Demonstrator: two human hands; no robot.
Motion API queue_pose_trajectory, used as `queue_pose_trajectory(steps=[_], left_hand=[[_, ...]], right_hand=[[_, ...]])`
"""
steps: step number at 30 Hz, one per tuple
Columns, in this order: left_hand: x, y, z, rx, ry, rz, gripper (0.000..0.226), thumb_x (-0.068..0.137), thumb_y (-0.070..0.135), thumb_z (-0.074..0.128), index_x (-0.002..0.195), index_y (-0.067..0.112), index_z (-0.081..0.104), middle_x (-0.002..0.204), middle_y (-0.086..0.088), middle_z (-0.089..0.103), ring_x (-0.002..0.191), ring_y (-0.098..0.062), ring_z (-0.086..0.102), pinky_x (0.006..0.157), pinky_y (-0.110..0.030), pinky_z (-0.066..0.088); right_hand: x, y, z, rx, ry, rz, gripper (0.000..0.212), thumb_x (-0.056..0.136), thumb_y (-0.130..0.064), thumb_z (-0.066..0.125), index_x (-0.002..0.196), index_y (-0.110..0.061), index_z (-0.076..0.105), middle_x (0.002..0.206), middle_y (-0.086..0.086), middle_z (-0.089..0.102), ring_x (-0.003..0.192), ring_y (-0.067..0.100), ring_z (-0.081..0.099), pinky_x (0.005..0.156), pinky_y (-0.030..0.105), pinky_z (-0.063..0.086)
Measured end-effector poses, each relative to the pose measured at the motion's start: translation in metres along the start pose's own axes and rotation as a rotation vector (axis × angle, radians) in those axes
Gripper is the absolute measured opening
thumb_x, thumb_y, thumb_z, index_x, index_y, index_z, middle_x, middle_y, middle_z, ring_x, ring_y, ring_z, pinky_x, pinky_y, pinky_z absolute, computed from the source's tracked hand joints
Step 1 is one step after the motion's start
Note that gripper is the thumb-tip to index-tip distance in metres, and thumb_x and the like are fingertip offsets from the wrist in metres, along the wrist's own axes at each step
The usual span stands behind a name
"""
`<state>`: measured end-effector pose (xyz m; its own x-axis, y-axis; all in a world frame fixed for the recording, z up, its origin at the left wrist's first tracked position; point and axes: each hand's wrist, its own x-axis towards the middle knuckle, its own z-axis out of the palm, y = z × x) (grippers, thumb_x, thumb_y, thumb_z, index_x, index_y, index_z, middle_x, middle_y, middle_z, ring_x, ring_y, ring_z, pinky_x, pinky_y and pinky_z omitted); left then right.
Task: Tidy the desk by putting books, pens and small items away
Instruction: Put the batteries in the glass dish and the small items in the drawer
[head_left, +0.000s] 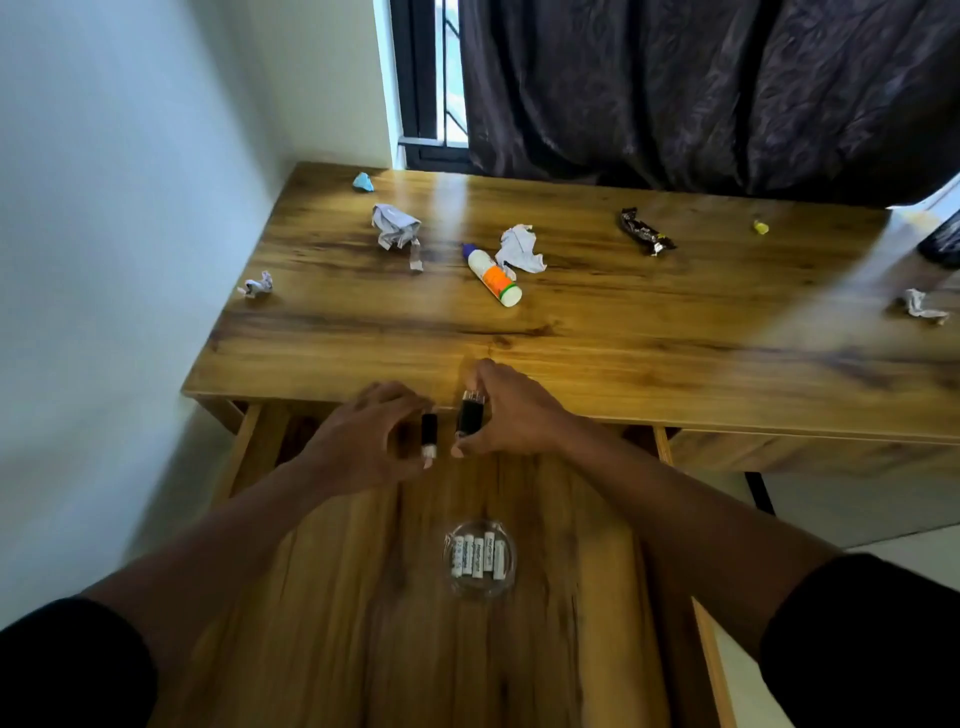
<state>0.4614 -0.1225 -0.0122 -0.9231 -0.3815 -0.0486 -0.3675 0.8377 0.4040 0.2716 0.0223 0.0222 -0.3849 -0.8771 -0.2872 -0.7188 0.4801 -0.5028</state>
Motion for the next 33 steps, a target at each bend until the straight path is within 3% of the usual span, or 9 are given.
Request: queue_pose_trajectory(steps=[6,7,9,10,13,14,19,26,33], left_hand=[[-0.078,0.015,0.039,0.041,-0.097,-0.112,0.082,0.078,0.062,0.075,0.150,0.036,0.046,0.155,0.010,0.041,0.147,-0.019,0.034,0.112,-0.041,0.038],[-0.086,0.017,0.045,0.074,-0.093,-0.079,0.080,0.074,0.062,0.078,0.145,0.034,0.052,0.149,0.010,0.049,0.141,-0.017,0.043,0.106,-0.038,0.043],[-0.101,0.024,0.054,0.167,-0.055,-0.034,0.076,0.056,0.062,0.089,0.123,0.030,0.070,0.119,0.011,0.069,0.112,-0.009,0.063,0.081,-0.023,0.051],[-0.108,0.026,0.059,0.227,-0.015,-0.033,0.074,0.051,0.061,0.090,0.116,0.029,0.074,0.109,0.013,0.071,0.103,-0.006,0.062,0.074,-0.020,0.053],[-0.122,0.016,0.079,0.100,-0.111,-0.180,0.075,0.075,0.056,0.076,0.143,0.032,0.055,0.132,0.008,0.061,0.121,-0.015,0.052,0.094,-0.029,0.049],[-0.126,0.012,0.085,0.065,-0.136,-0.231,0.075,0.079,0.056,0.072,0.147,0.036,0.049,0.137,0.007,0.056,0.123,-0.018,0.049,0.095,-0.031,0.048],[-0.131,-0.007,0.102,0.052,-0.175,-0.259,0.074,0.074,0.057,0.072,0.143,0.041,0.052,0.135,0.008,0.054,0.117,-0.020,0.051,0.084,-0.032,0.051],[-0.128,-0.017,0.110,0.098,-0.153,-0.243,0.077,0.066,0.066,0.066,0.139,0.043,0.057,0.125,0.008,0.056,0.104,-0.020,0.056,0.078,-0.034,0.050],[-0.118,-0.014,0.114,0.093,-0.170,-0.202,0.077,0.067,0.070,0.063,0.140,0.046,0.055,0.122,0.010,0.056,0.101,-0.016,0.054,0.079,-0.036,0.049]], right_hand=[[-0.059,-0.003,0.076,-0.102,-0.019,-0.062,0.089,0.068,-0.052,0.089,0.142,-0.029,0.045,0.139,-0.005,0.054,0.120,0.019,0.055,0.090,0.038,0.051],[-0.064,-0.003,0.088,-0.131,-0.020,-0.084,0.086,0.069,-0.054,0.087,0.141,-0.029,0.047,0.138,-0.005,0.054,0.121,0.019,0.054,0.090,0.037,0.049],[-0.074,-0.004,0.111,-0.203,-0.022,-0.146,0.080,0.073,-0.056,0.082,0.140,-0.027,0.048,0.135,-0.004,0.054,0.122,0.020,0.051,0.091,0.037,0.044],[-0.077,-0.006,0.121,-0.230,-0.030,-0.168,0.079,0.075,-0.056,0.080,0.141,-0.027,0.048,0.136,-0.003,0.054,0.123,0.020,0.050,0.095,0.038,0.043],[-0.082,-0.010,0.147,-0.333,-0.079,-0.195,0.076,0.080,-0.057,0.073,0.143,-0.025,0.047,0.137,0.000,0.054,0.126,0.024,0.046,0.102,0.043,0.040],[-0.083,-0.011,0.154,-0.375,-0.096,-0.202,0.075,0.081,-0.057,0.072,0.143,-0.024,0.047,0.137,0.002,0.054,0.127,0.026,0.045,0.104,0.045,0.038],[-0.077,-0.017,0.175,-0.522,-0.078,-0.230,0.072,0.079,-0.059,0.073,0.135,-0.019,0.052,0.133,0.008,0.055,0.125,0.031,0.044,0.104,0.053,0.034],[-0.071,-0.007,0.182,-0.553,0.004,-0.199,0.070,0.072,-0.063,0.075,0.125,-0.019,0.059,0.125,0.007,0.056,0.118,0.031,0.043,0.095,0.052,0.036],[-0.071,0.000,0.184,-0.534,0.002,-0.160,0.080,0.069,-0.067,0.075,0.131,-0.020,0.057,0.132,0.008,0.054,0.125,0.034,0.042,0.103,0.058,0.034]])
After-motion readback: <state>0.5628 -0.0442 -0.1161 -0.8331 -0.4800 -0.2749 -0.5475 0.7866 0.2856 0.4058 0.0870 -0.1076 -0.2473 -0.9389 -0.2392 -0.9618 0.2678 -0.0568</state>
